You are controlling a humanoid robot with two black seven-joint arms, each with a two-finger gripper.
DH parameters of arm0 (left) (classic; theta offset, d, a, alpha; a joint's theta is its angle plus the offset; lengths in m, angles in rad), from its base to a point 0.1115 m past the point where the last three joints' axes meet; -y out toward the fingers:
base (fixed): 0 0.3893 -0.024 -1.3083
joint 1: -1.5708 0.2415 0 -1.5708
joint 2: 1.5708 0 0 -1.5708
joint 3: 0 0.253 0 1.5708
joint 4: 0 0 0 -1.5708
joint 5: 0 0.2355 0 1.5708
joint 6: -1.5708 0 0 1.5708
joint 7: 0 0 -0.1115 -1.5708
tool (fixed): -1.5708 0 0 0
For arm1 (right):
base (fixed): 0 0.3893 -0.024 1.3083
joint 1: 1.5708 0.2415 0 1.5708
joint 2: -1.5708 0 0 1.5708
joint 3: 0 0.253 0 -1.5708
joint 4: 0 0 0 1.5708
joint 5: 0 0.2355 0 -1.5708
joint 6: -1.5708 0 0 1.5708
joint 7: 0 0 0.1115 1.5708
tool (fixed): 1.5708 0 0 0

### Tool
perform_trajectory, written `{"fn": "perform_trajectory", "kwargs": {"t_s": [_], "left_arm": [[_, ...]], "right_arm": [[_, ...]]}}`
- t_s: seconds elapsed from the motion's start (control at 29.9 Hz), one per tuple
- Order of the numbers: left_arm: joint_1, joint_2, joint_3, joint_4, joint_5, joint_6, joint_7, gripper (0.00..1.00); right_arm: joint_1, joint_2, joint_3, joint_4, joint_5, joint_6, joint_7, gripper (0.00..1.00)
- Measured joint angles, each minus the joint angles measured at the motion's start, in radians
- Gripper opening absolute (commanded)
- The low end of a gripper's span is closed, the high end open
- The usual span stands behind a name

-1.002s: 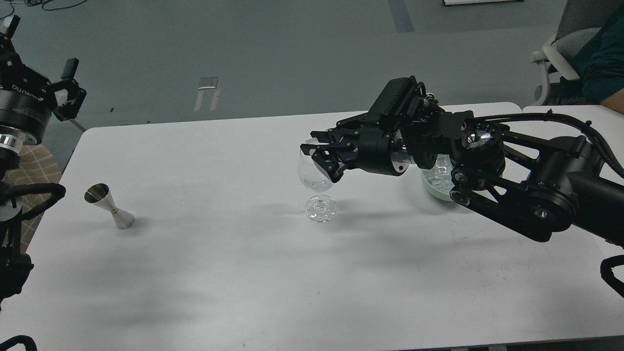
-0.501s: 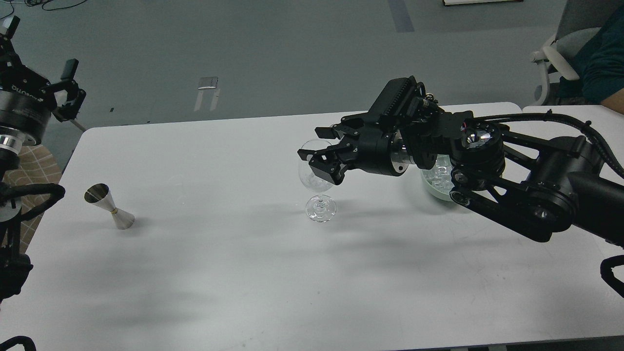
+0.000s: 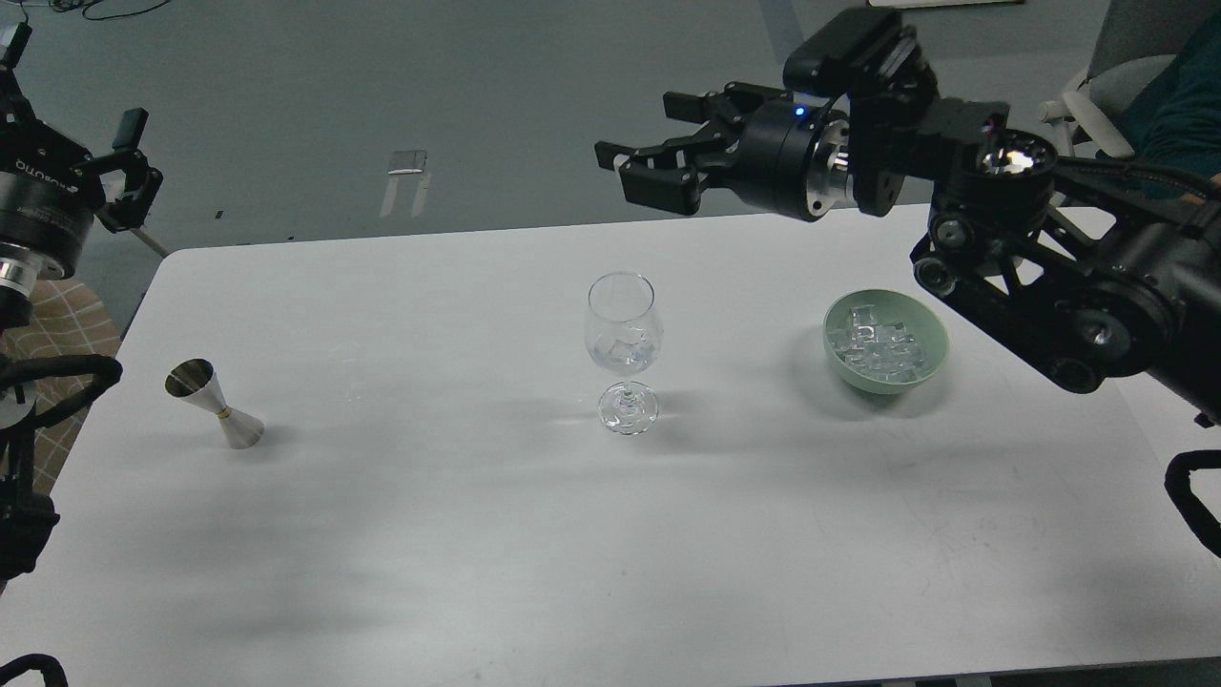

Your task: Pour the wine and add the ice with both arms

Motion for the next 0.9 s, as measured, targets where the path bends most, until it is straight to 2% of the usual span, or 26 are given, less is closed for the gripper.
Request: {"fn": "perform_trajectory", "kwargs": {"t_s": [0.3, 0.53, 0.7, 0.9], "left_arm": [[-0.010, -0.003, 0.011, 0.013, 0.003, 0.006, 0.000, 0.98], [-0.088, -0.003, 0.123, 0.062, 0.004, 0.006, 0.000, 0.98], [-0.189, -0.002, 0.249, 0.138, 0.026, -0.009, 0.000, 0.98], [-0.341, -0.025, 0.388, 0.312, 0.020, -0.105, -0.022, 0.98]], "right_arm": [[0.163, -0.003, 0.135, -0.320, 0.582, -0.002, 0.012, 1.00], [0.208, 0.036, 0.160, -0.531, 0.903, -0.008, 0.047, 1.00], [0.209, 0.081, 0.199, -0.642, 1.079, -0.008, 0.060, 1.00], [0.187, 0.134, 0.209, -0.776, 1.273, 0.009, 0.105, 1.00]]}}
